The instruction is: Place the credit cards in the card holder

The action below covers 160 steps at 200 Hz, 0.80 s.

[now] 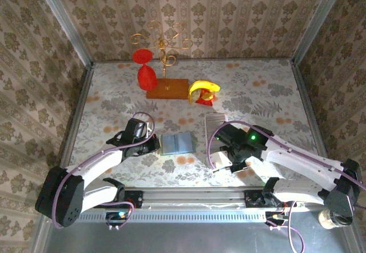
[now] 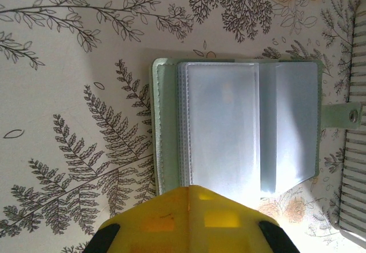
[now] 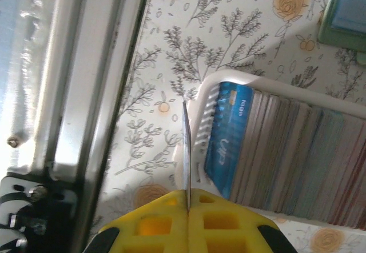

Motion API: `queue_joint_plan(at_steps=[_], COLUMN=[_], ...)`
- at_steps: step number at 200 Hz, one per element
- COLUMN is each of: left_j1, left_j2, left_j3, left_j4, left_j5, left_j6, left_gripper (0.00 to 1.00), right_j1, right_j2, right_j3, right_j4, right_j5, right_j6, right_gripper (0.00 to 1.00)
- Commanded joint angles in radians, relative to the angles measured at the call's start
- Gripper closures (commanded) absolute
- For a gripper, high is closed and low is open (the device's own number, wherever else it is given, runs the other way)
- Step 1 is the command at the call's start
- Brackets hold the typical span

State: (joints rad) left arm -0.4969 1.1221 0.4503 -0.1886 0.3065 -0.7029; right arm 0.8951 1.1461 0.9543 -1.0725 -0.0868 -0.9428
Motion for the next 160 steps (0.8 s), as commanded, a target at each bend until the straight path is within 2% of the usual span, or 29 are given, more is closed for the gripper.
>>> queue_joint_plan(at_steps=[1, 98, 135, 160], left_j1=[-0.005, -0.012, -0.017, -0.024], left_j2=[-0.016, -0.012, 0.009, 0.024], left_j3=[-0.014, -0.024, -0.016, -0.009], left_j4=[-0.009, 0.009, 0.024, 0.029], left_j5=[-0.014, -0.02, -0.015, -0.012], left_j6=[-0.013, -0.028, -0.027, -0.027], left_gripper=[1.0, 1.0, 1.0, 1.0], right_j1=[0.008, 0.043, 0.075, 0.083], right_j2=[0.044, 0.127, 0.102, 0.068], right_j3=[-0.008, -0.067, -0.176, -0.201], right_j4=[0.085, 0.188, 0.381, 0.434], right_j5=[0.066, 0.134, 0.31, 0.336], right_j6=[-0.047, 0.06, 0.05, 0.043], right_gripper=[1.0, 1.0, 1.0, 1.0])
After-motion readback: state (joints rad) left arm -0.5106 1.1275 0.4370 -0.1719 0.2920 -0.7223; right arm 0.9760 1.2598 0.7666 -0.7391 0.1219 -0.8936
